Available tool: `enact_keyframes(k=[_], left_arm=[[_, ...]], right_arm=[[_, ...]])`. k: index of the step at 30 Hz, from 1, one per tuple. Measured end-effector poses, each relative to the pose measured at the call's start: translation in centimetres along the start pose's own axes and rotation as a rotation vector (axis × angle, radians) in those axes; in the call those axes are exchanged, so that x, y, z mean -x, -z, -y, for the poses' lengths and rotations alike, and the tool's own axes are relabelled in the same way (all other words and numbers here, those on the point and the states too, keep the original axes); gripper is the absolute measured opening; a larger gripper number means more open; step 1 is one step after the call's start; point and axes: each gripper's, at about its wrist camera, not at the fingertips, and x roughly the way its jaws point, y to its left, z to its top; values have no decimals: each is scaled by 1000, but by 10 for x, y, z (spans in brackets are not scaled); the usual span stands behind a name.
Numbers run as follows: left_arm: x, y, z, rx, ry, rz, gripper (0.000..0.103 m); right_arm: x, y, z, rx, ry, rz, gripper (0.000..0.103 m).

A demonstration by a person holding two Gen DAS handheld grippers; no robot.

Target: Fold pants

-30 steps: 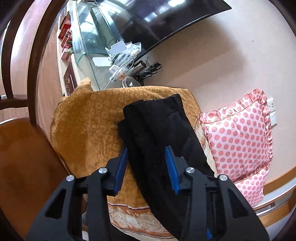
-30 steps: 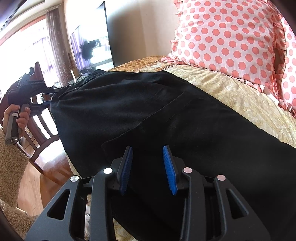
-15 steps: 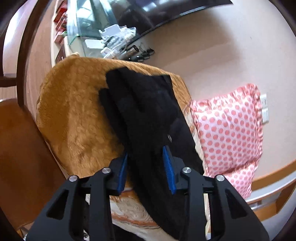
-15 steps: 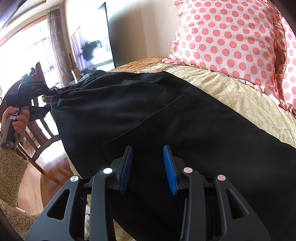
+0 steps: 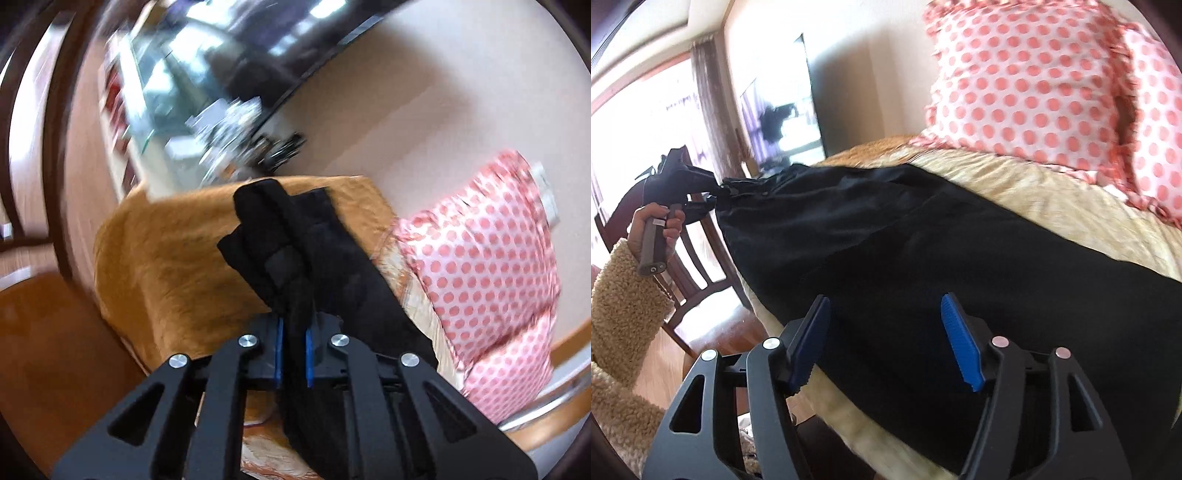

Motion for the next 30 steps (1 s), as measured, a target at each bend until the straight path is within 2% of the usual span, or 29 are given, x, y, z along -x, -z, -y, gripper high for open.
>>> enact_keyframes(k=[3,7,10,13,17,20,22,24,26,30], left_arm=[[13,2,44,-128,29,30,7],[24,21,128,-333,123,21,7],[25,58,206,-508,244,-31,7],[21,107,272,-637,383,-106,7],[17,188,325,-783,539,-204,7],[-1,264,334,-874,602,-368,7],[-27,313,327,-932,571,-535,7],[-46,342,311,-932,555,-644,7],[-43,344,307,-935,559,-624,7],[-29,317,318,-882,607,-555,7]], right_arm=[[24,7,23,-61,52,33,69],[55,19,56,-157,117,78,70],[80,31,81,-242,173,120,70],[106,44,102,-331,220,162,70],[132,65,121,-406,292,192,70],[141,82,131,-449,336,180,71],[144,89,136,-474,354,170,71],[149,96,143,-496,367,167,71],[153,99,146,-498,381,169,71],[158,98,150,-506,393,188,71]])
